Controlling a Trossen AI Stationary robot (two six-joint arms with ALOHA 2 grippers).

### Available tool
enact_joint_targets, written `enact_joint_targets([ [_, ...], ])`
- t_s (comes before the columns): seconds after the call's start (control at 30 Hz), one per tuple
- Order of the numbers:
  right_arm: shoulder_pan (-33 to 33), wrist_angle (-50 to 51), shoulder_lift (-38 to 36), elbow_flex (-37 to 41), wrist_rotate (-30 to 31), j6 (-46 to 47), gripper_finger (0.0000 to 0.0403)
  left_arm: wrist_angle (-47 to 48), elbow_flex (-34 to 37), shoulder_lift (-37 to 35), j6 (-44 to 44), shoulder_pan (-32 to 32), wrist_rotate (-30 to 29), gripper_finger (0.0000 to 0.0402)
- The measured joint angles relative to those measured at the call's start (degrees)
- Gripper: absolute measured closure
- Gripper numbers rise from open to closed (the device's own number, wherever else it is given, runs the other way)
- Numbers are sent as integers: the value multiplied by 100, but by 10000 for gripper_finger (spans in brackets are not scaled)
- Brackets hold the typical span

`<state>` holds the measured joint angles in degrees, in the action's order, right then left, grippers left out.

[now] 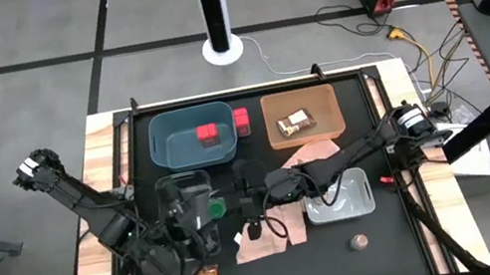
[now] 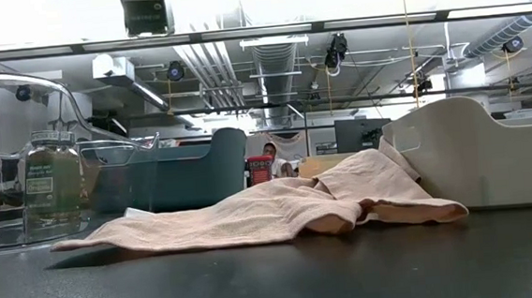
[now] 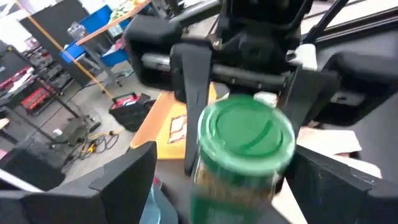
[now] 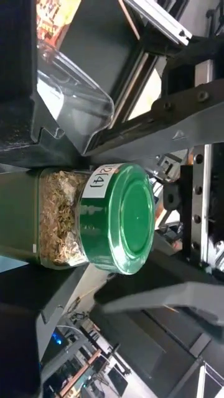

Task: Sort spices by type
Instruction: Put the green seasoning bottle into the transparent bin

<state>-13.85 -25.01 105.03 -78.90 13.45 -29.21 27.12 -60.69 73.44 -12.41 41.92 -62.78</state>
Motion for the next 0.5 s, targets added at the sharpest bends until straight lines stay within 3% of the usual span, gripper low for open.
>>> enact_joint_targets([
  [0.23, -4, 43, 2, 0, -15, -39, 213, -449, 0, 136, 566, -128, 212, 107],
  [0.5, -4, 67, 4, -1, -13, -25, 213, -473, 2, 138, 582, -130, 398, 219],
])
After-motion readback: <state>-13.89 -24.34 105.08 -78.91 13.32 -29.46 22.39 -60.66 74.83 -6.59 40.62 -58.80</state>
